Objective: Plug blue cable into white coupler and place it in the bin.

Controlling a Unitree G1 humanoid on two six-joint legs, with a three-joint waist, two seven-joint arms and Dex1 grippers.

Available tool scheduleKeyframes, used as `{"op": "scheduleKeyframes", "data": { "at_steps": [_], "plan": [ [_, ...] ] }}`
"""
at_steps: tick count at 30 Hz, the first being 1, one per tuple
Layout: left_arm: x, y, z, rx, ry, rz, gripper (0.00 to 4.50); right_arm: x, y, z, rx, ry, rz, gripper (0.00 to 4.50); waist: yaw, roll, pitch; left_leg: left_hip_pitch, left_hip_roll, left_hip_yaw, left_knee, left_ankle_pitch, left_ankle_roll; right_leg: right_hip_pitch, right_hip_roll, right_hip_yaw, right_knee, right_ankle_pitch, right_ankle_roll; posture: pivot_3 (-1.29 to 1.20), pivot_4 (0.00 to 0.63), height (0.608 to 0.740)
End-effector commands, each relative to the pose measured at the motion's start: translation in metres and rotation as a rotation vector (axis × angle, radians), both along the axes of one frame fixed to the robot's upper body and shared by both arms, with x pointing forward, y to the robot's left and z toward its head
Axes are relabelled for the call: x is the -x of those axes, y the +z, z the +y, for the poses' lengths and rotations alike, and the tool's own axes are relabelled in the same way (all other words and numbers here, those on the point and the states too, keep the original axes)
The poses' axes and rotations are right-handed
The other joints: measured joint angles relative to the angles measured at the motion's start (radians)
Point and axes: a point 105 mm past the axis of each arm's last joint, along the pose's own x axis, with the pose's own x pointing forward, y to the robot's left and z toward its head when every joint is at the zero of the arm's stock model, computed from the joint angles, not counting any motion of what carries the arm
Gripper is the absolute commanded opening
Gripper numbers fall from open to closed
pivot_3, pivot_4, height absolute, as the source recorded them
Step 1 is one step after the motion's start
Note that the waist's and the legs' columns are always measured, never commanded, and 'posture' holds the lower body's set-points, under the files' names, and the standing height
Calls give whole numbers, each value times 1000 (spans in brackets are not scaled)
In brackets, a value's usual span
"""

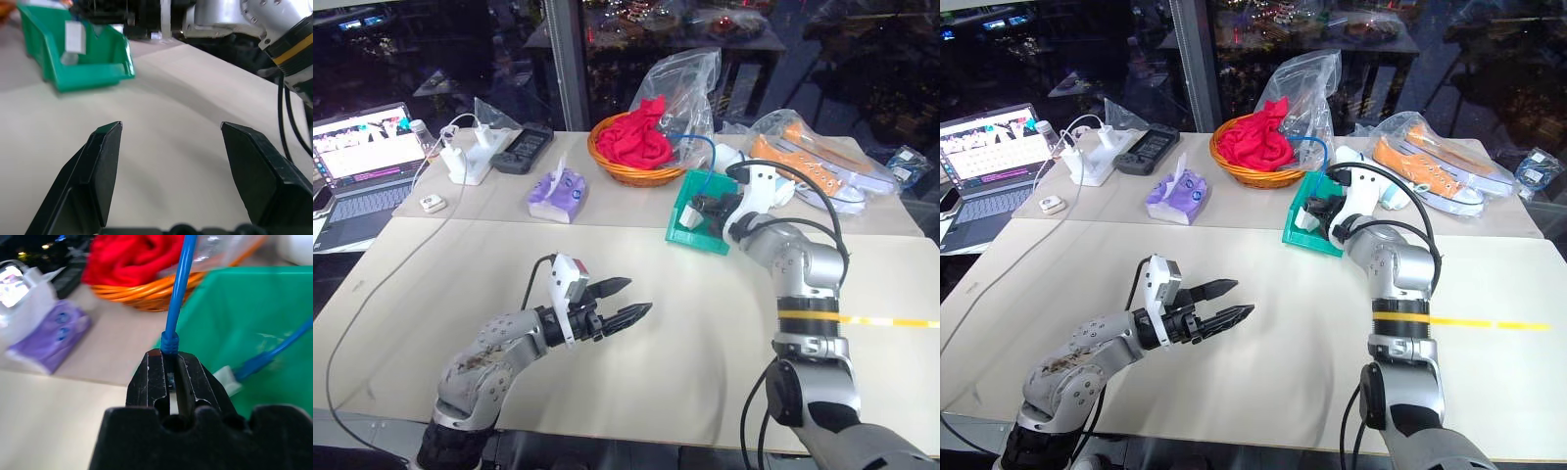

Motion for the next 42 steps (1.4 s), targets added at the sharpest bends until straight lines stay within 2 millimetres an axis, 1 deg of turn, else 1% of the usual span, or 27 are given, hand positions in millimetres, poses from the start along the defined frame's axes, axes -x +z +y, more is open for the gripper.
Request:
{"op": "scheduleKeyframes", "data": {
  "at_steps": [1,2,4,5,7,8,10,11,13,15,16,18,19,20,21,22,24,25,27,28,30,33,42],
  "plan": [
    [8,6,-3,-2,-13,-53,3508,-5,17,-4,-5,-27,-74,927,-1,0,0,0,0,0,0,0,0,0,0,0,0,0,0,0,150,740],
    [8,6,-3,-2,-12,-52,3508,-5,16,-4,-2,-28,-77,1116,-2,0,0,0,0,0,0,0,0,0,0,0,0,0,0,0,150,740],
    [8,5,-3,-3,-10,-53,3508,-6,18,-4,4,-30,-91,1744,-6,0,0,0,0,0,0,0,0,0,0,0,0,0,0,0,150,740],
    [8,5,-4,-3,-9,-54,3508,-6,19,-3,5,-27,-96,2142,-6,0,0,0,0,0,0,0,0,0,0,0,1,0,0,0,150,740],
    [8,5,-3,-7,-2,-58,3508,-4,29,-3,-15,-7,-125,2767,-5,0,0,0,0,0,0,0,0,0,0,0,1,0,0,0,150,740],
    [7,5,-2,-8,1,-59,3508,-3,32,-3,-24,3,-136,3172,-5,0,0,0,0,0,1,0,0,0,0,0,1,0,0,0,150,740],
    [7,3,0,-30,14,-56,3508,7,48,-5,-42,41,-186,3845,-4,1,0,0,0,0,1,0,0,0,0,0,1,0,0,0,150,740],
    [4,3,4,-30,45,-53,3508,15,56,-9,-40,57,-222,4128,-3,1,1,0,0,0,1,0,0,0,0,0,1,0,0,0,150,740],
    [-5,2,15,-32,141,-57,3508,32,69,-18,10,72,-305,4128,1,2,1,0,0,0,1,0,0,0,0,0,2,0,0,0,150,740],
    [-10,2,21,-36,202,-66,3508,43,73,-22,54,77,-350,4128,5,2,1,0,0,0,1,0,0,1,0,-1,2,0,0,0,150,740],
    [-22,4,32,-29,327,-75,3508,52,70,-24,120,72,-374,4128,4,2,1,0,0,0,1,0,0,2,0,-1,1,0,0,0,150,740],
    [-39,6,57,0,555,-73,3508,68,52,-27,262,59,-378,4128,8,2,1,-1,0,0,2,0,0,2,-1,-1,1,0,1,0,150,740],
    [-41,6,64,5,619,-75,3508,73,46,-28,304,54,-377,4128,8,1,1,-1,0,0,2,0,0,2,-1,-2,1,0,1,0,150,740],
    [-43,5,73,2,690,-84,3508,78,35,-33,334,17,-367,4128,5,1,1,-1,0,0,3,0,0,3,-1,-2,1,0,1,0,150,740],
    [-43,4,80,3,746,-89,3508,82,24,-38,382,-20,-356,4128,3,1,1,-1,0,0,3,0,0,2,-1,-1,1,0,1,0,150,740],
    [-43,3,84,6,782,-92,3508,85,16,-40,414,-42,-349,4128,2,1,1,-1,0,1,3,0,0,2,-1,-1,1,0,1,0,150,740],
    [-41,1,95,19,873,-88,3508,92,4,-46,381,-111,-340,4128,0,1,1,-1,0,2,5,0,0,1,-1,0,1,0,1,0,150,740],
    [-39,-1,103,32,934,-85,3508,95,-6,-51,377,-180,-335,4128,0,1,1,0,0,3,5,0,0,1,-1,0,1,0,1,0,150,740],
    [-35,-6,115,40,1021,-77,3508,100,-25,-59,438,-291,-313,4128,5,1,1,0,0,3,6,0,0,1,-1,1,2,0,1,0,150,740],
    [-34,-8,118,44,1048,-73,3508,102,-35,-57,445,-304,-297,4128,7,1,1,0,0,3,6,0,0,1,-1,1,2,0,1,0,150,740],
    [-32,-13,123,57,1096,-50,3508,104,-48,-50,455,-300,-284,4128,10,1,1,0,0,4,7,1,-2,1,-1,2,2,2,1,0,150,740],
    [-31,-15,123,71,1099,-38,3508,103,-61,-43,445,-284,-267,4128,10,1,1,0,0,4,8,1,-2,2,-1,2,2,2,1,0,150,740],
    [-35,-11,129,55,1100,-60,3508,103,-66,-49,425,-306,-250,4128,13,1,1,0,0,4,8,2,-2,2,-1,3,2,3,1,0,150,740]
  ]
}}
